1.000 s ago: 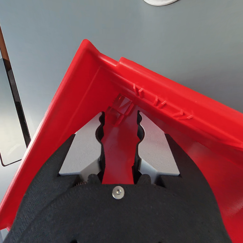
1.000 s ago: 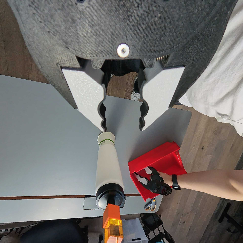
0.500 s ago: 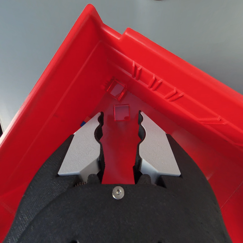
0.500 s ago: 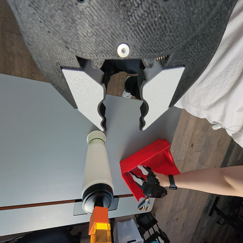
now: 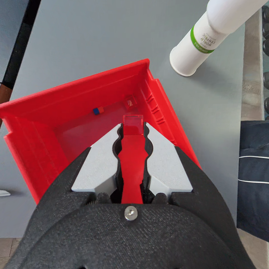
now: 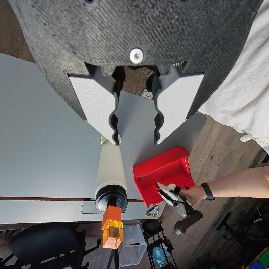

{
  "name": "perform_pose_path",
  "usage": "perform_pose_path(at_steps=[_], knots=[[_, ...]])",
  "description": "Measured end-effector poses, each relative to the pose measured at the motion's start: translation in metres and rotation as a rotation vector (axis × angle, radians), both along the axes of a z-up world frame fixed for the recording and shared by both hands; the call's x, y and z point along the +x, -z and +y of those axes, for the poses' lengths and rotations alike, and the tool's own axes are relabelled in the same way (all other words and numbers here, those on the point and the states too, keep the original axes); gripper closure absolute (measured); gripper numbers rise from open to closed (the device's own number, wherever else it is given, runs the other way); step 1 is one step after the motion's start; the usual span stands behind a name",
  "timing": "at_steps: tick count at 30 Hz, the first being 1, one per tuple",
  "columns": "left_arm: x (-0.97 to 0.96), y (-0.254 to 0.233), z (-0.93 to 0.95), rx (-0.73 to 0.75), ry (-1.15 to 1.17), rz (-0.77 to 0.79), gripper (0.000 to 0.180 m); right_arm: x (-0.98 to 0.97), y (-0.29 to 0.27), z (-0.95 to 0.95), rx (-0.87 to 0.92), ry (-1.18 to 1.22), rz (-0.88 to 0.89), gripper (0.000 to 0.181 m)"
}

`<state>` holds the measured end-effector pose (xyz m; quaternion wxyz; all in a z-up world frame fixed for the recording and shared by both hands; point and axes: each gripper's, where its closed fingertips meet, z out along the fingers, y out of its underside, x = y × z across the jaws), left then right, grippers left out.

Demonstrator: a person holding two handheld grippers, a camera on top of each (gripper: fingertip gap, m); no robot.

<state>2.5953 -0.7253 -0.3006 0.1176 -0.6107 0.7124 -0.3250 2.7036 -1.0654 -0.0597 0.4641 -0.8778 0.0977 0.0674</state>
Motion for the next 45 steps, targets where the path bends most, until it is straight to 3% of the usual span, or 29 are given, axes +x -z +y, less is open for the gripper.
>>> perform_pose_path(at_steps=[4,8,11,15,19,26,28,32,37,43,45], knots=[[-0.032,-0.109,-0.029,-0.084,-0.117,-0.123,0.154,-0.005,-0.022,0.005,0.130,-0.110,-0.107,0.137],[-0.057,-0.199,-0.127,-0.316,-0.130,-0.196,0.154,-0.031,-0.044,0.001,0.265,-0.303,-0.229,0.137],[-0.055,-0.257,-0.227,-0.520,-0.040,-0.289,0.154,-0.064,-0.048,-0.017,0.320,-0.534,-0.244,0.135],[-0.034,-0.302,-0.355,-0.773,0.157,-0.293,0.155,-0.098,-0.073,-0.062,0.403,-0.895,-0.255,0.129],[-0.005,-0.325,-0.442,-0.885,0.279,-0.288,0.155,-0.104,-0.117,-0.102,0.475,-1.110,-0.338,0.126],[0.014,-0.368,-0.527,-1.149,0.429,-0.375,0.155,-0.107,-0.131,-0.172,0.486,-1.349,-0.219,0.134],[0.014,-0.376,-0.544,-1.196,0.474,-0.382,0.155,-0.106,-0.132,-0.186,0.498,-1.393,-0.202,0.154],[0.012,-0.384,-0.566,-1.240,0.524,-0.406,0.155,-0.108,-0.140,-0.207,0.517,-1.441,-0.164,0.156],[0.015,-0.383,-0.584,-1.308,0.578,-0.433,0.155,-0.109,-0.133,-0.225,0.378,-1.514,-0.164,0.156],[0.027,-0.387,-0.560,-1.385,0.506,-0.633,0.154,-0.099,-0.134,-0.203,0.253,-1.451,-0.245,0.157],[0.029,-0.378,-0.546,-1.379,0.449,-0.683,0.146,-0.097,-0.133,-0.192,0.217,-1.427,-0.230,0.157]])
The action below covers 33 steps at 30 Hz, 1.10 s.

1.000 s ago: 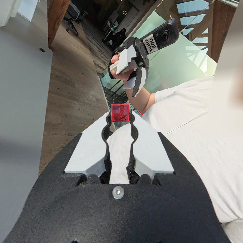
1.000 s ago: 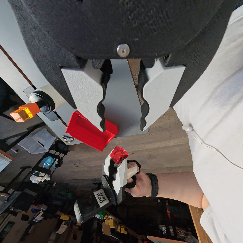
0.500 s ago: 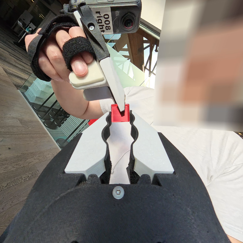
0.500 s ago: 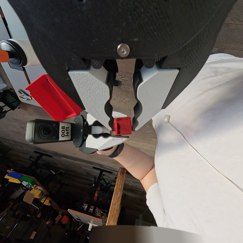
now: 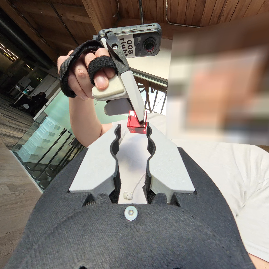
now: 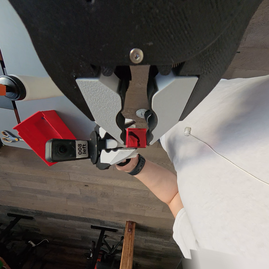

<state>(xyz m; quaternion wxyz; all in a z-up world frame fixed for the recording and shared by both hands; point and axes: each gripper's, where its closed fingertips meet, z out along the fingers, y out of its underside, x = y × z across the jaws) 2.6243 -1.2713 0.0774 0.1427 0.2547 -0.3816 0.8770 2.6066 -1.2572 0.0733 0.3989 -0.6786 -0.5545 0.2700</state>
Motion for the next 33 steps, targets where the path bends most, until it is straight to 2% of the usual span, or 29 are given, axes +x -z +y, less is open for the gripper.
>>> perform_pose_path(at_steps=[6,10,12,15,18,19,23,26,30,33], knots=[[-0.012,0.053,0.067,0.022,-0.429,0.061,0.141,0.035,0.004,0.067,-0.045,0.223,-0.075,0.156],[-0.025,0.090,0.095,0.183,-0.693,0.128,0.132,0.067,0.010,0.117,-0.038,0.409,-0.169,0.156],[-0.027,0.095,0.109,0.226,-0.798,0.119,0.135,0.077,0.013,0.139,-0.046,0.480,-0.199,0.156],[-0.020,0.091,0.117,0.269,-0.844,0.096,0.141,0.080,0.011,0.167,-0.079,0.502,-0.207,0.156],[-0.006,0.087,0.120,0.332,-0.879,0.082,0.145,0.099,0.008,0.195,-0.068,0.565,-0.332,0.156],[-0.001,0.085,0.119,0.333,-0.891,0.076,0.153,0.101,0.003,0.203,-0.055,0.568,-0.363,0.156],[0.023,0.078,0.114,0.166,-0.952,0.061,0.180,0.096,-0.027,0.225,-0.013,0.517,-0.375,0.156],[0.054,0.087,0.113,0.101,-0.997,0.128,0.180,0.108,-0.040,0.236,0.024,0.523,-0.413,0.155],[0.096,0.088,0.130,0.060,-1.213,0.239,0.180,0.128,-0.051,0.243,0.035,0.524,-0.419,0.155],[0.118,0.086,0.148,-0.086,-1.421,0.306,0.180,0.131,-0.051,0.241,0.021,0.462,-0.388,0.155]])
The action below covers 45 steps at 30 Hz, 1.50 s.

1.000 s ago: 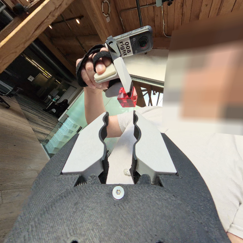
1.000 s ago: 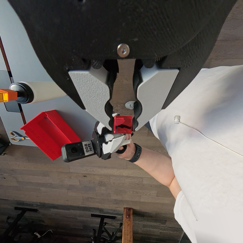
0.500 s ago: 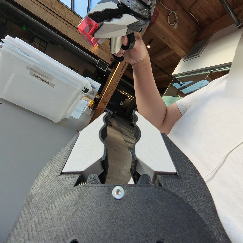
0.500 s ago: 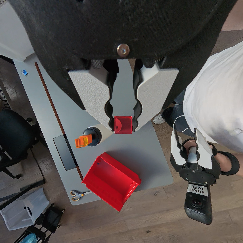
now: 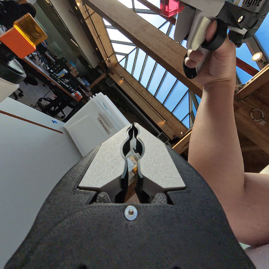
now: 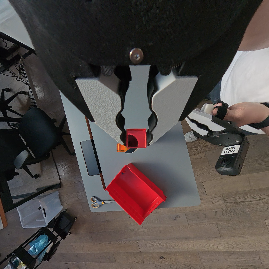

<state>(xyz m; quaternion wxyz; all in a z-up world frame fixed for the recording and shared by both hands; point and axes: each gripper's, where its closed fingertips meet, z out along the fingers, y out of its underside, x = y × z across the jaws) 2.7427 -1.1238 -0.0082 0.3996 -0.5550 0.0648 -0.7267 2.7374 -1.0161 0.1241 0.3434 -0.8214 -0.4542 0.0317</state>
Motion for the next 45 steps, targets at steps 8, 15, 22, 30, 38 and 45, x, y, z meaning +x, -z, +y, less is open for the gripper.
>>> perform_pose_path(at_steps=[8,15,22,30,38,45], knots=[[0.066,0.045,-0.015,-0.300,-0.228,0.140,0.180,0.002,0.014,0.004,-0.008,-0.087,-0.026,0.155],[0.098,0.089,-0.014,-0.635,-0.109,0.125,0.180,0.022,0.029,0.017,-0.033,-0.032,-0.142,0.155],[0.068,0.103,-0.009,-0.622,-0.082,0.178,0.180,0.059,0.001,0.013,0.024,0.059,-0.105,0.156],[0.029,0.046,-0.006,0.077,-0.222,0.341,0.180,0.021,0.009,0.049,-0.002,-0.052,-0.077,0.156],[0.030,-0.069,-0.066,0.580,-0.008,0.056,0.180,-0.006,0.078,0.079,-0.039,-0.155,-0.085,0.156],[0.087,-0.190,-0.057,0.660,0.028,-0.144,0.180,0.008,0.095,0.101,-0.066,-0.089,-0.035,0.156]])
